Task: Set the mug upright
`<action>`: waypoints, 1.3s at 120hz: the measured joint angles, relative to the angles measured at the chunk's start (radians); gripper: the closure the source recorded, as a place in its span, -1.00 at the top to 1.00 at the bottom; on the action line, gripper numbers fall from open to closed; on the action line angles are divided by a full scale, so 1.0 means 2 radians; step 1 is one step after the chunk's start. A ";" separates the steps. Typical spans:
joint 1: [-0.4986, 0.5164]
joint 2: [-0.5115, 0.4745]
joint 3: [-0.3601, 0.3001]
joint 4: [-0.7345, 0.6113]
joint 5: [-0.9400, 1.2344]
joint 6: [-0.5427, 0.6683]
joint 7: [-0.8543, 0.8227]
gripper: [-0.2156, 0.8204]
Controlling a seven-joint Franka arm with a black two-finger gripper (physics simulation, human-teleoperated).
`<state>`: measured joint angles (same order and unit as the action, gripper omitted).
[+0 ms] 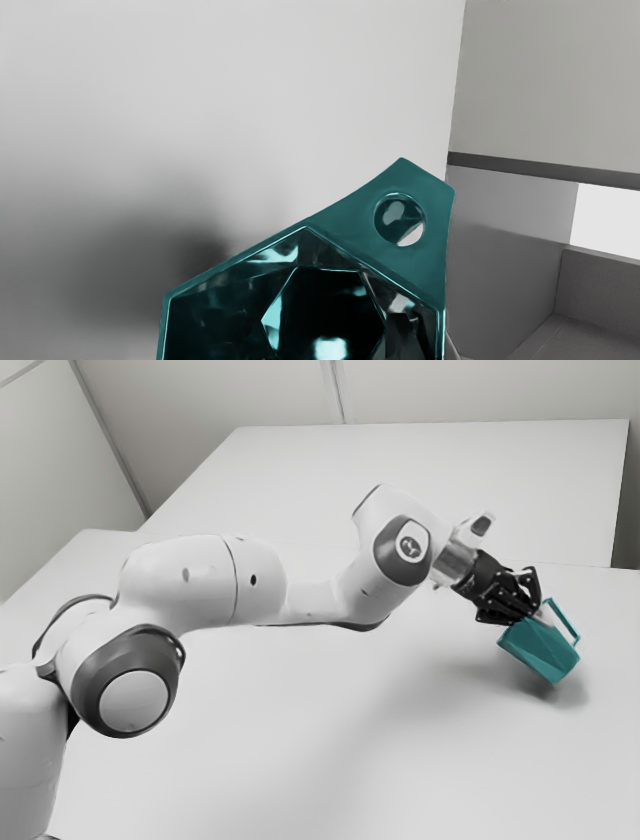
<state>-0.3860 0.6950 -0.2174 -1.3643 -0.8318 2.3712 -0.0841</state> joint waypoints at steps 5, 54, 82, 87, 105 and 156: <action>-0.001 -0.011 0.002 -0.002 0.023 -0.001 -0.003 -0.93; 0.010 -0.168 0.061 -0.125 0.309 -0.046 -0.050 -0.93; 0.058 -0.242 0.066 -0.210 0.382 -0.088 -0.073 -0.93; 0.063 -0.253 0.066 -0.222 0.391 -0.093 -0.076 -0.93; 0.087 -0.293 0.065 -0.269 0.416 -0.109 -0.084 -0.93; 0.145 -0.341 0.065 -0.371 0.429 -0.109 -0.087 -0.93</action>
<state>-0.0962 0.0126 -0.0867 -2.1057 0.0267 2.1530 -0.2574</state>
